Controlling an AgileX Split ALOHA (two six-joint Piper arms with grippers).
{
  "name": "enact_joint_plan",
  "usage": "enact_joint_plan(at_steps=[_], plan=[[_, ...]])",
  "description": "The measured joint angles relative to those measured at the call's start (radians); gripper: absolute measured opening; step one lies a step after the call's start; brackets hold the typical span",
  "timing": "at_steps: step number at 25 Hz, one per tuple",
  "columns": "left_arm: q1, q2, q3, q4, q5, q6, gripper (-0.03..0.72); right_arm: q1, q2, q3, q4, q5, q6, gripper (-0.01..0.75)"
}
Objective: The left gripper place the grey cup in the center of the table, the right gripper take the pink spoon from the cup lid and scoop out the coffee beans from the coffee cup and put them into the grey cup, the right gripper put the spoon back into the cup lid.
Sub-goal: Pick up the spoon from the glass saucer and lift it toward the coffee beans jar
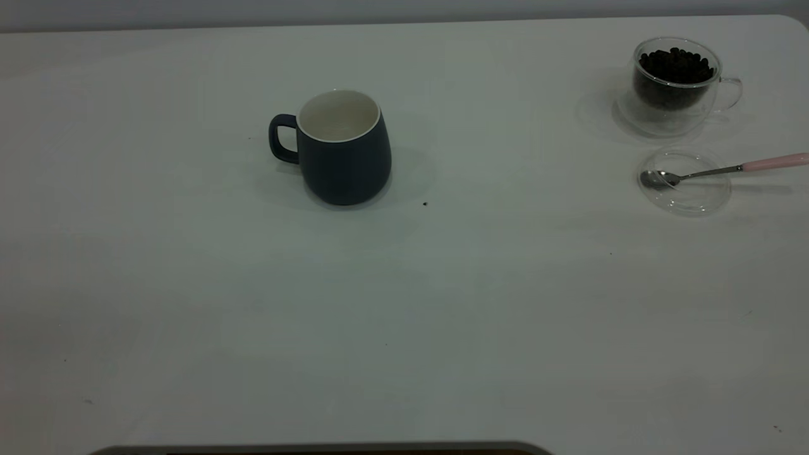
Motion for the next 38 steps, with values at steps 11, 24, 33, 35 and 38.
enact_joint_plan(at_steps=[11, 24, 33, 35, 38], plan=[[0.000, 0.000, 0.000, 0.000, 0.000, 0.000, 0.588, 0.000, 0.000, 0.000, 0.000, 0.000, 0.000, 0.588], [0.000, 0.000, 0.000, 0.000, 0.000, 0.000, 0.588, 0.000, 0.114, -0.071, 0.015, -0.045, 0.025, 0.588], [0.000, 0.000, 0.000, 0.000, 0.000, 0.000, 0.588, 0.000, 0.765, -0.349, 0.081, -0.165, 0.043, 0.588], [0.000, 0.000, 0.000, 0.000, 0.000, 0.000, 0.588, 0.000, 0.889, -0.397, 0.110, -0.189, 0.031, 0.590], [0.000, 0.000, 0.000, 0.000, 0.000, 0.000, 0.588, 0.000, 1.044, -0.456, 0.177, -0.217, -0.011, 0.603]])
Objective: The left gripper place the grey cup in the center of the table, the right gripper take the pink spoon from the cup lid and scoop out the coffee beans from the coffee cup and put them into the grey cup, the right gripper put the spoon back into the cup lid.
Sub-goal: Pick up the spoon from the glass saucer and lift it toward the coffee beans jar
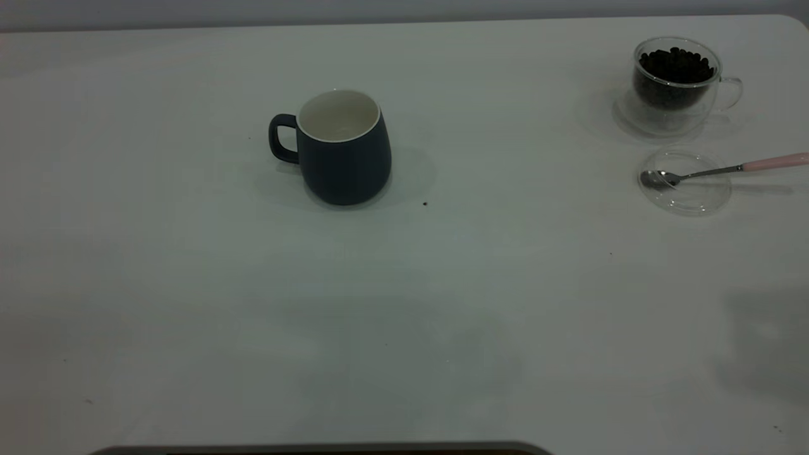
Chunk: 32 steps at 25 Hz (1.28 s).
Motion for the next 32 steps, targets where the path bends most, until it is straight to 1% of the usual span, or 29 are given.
enact_joint_plan(at_steps=[3, 6, 9, 12, 14, 18, 20, 22, 25, 32], plan=[[0.000, 0.000, 0.000, 0.000, 0.000, 0.000, 0.588, 0.000, 0.109, -0.043, 0.049, -0.031, -0.027, 0.628], [0.000, 0.000, 0.000, 0.000, 0.000, 0.000, 0.588, -0.001, 0.183, -0.053, 0.064, -0.065, -0.029, 0.655], [0.000, 0.000, 0.000, 0.000, 0.000, 0.000, 0.588, -0.039, 0.240, -0.055, 0.105, -0.098, -0.053, 0.675], [0.000, 0.000, 0.000, 0.000, 0.000, 0.000, 0.588, -0.129, 0.292, -0.055, 0.192, -0.100, -0.135, 0.683], [0.000, 0.000, 0.000, 0.000, 0.000, 0.000, 0.588, -0.212, 0.328, -0.055, 0.269, -0.080, -0.216, 0.683], [0.000, 0.000, 0.000, 0.000, 0.000, 0.000, 0.588, -0.382, 0.418, -0.056, 0.446, 0.013, -0.416, 0.683], [0.000, 0.000, 0.000, 0.000, 0.000, 0.000, 0.588, -0.449, 0.477, -0.056, 0.530, 0.069, -0.514, 0.683], [0.000, 0.000, 0.000, 0.000, 0.000, 0.000, 0.588, -0.496, 0.530, -0.057, 0.593, 0.109, -0.583, 0.683], [0.000, 0.000, 0.000, 0.000, 0.000, 0.000, 0.588, -0.514, 0.601, -0.057, 0.630, 0.112, -0.638, 0.683], [0.000, 0.000, 0.000, 0.000, 0.000, 0.000, 0.588, -0.515, 0.761, -0.060, 0.672, 0.080, -0.687, 0.676]])
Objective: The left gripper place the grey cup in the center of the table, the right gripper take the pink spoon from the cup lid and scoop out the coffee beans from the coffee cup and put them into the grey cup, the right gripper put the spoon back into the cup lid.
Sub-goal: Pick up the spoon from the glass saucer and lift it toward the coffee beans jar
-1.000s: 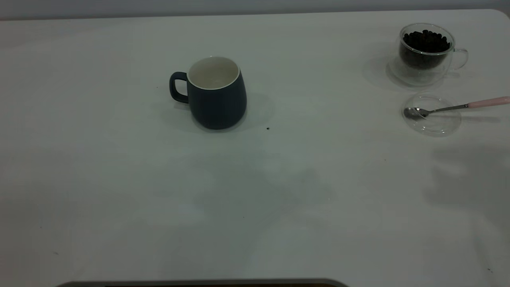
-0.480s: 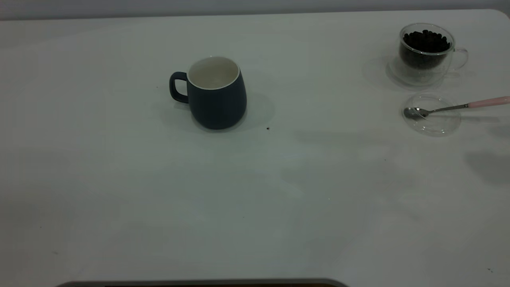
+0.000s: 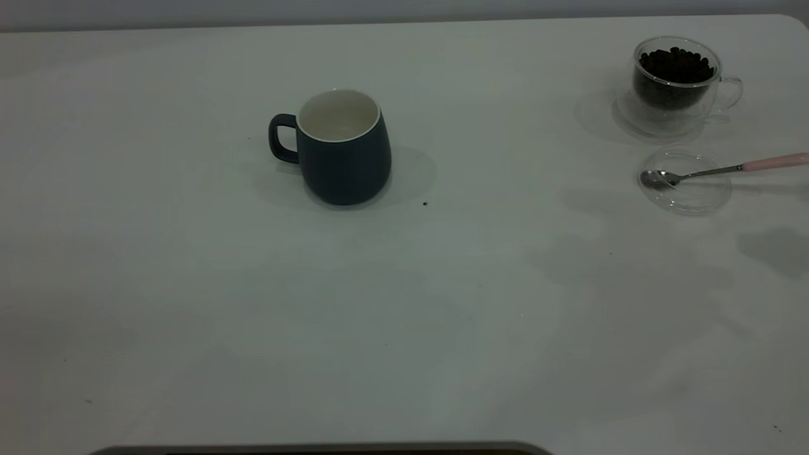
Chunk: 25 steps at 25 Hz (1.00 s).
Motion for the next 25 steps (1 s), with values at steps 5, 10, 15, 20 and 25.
enact_joint_plan(at_steps=[5, 10, 15, 20, 25], plan=[[0.000, 0.000, 0.000, 0.000, 0.000, 0.000, 0.588, 0.000, 0.094, -0.004, 0.002, -0.019, -0.015, 0.668], [0.000, 0.000, 0.000, 0.000, 0.000, 0.000, 0.588, 0.031, 0.168, -0.004, 0.007, -0.070, -0.015, 0.663], [0.000, 0.000, 0.000, 0.000, 0.000, 0.001, 0.588, 0.061, 0.217, -0.006, 0.025, -0.133, -0.019, 0.656], [0.000, 0.000, 0.000, 0.000, 0.000, 0.001, 0.588, 0.021, 0.260, -0.007, 0.054, -0.142, -0.065, 0.654], [0.000, 0.000, 0.000, 0.000, 0.000, 0.001, 0.588, -0.022, 0.285, -0.010, 0.066, -0.158, -0.098, 0.654]])
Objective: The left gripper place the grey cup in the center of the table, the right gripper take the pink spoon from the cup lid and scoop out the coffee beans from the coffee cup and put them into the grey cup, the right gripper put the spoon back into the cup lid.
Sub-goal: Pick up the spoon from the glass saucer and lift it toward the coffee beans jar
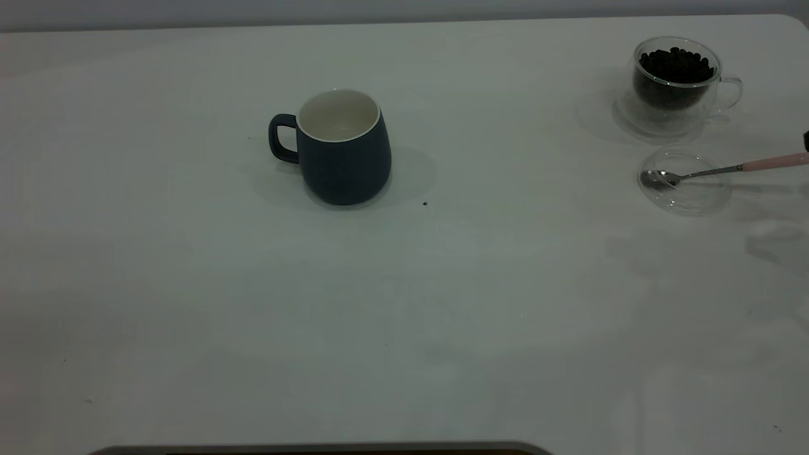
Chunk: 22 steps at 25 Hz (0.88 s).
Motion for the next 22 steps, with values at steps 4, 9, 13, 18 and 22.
enact_joint_plan(at_steps=[4, 9, 13, 18, 22], plan=[[0.000, 0.000, 0.000, 0.000, 0.000, 0.000, 0.588, -0.012, 0.020, -0.013, 0.008, -0.005, -0.005, 0.654], [0.000, 0.000, 0.000, 0.000, 0.000, 0.000, 0.588, -0.012, 0.066, -0.050, 0.012, -0.005, -0.005, 0.654], [0.000, 0.000, 0.000, 0.000, 0.000, 0.000, 0.588, -0.012, 0.127, -0.079, 0.012, -0.005, -0.011, 0.654], [0.000, 0.000, 0.000, 0.000, 0.000, 0.000, 0.588, -0.012, 0.180, -0.121, 0.023, -0.009, -0.049, 0.654], [0.000, 0.000, 0.000, 0.000, 0.000, 0.000, 0.588, -0.012, 0.188, -0.127, 0.068, -0.028, -0.120, 0.654]])
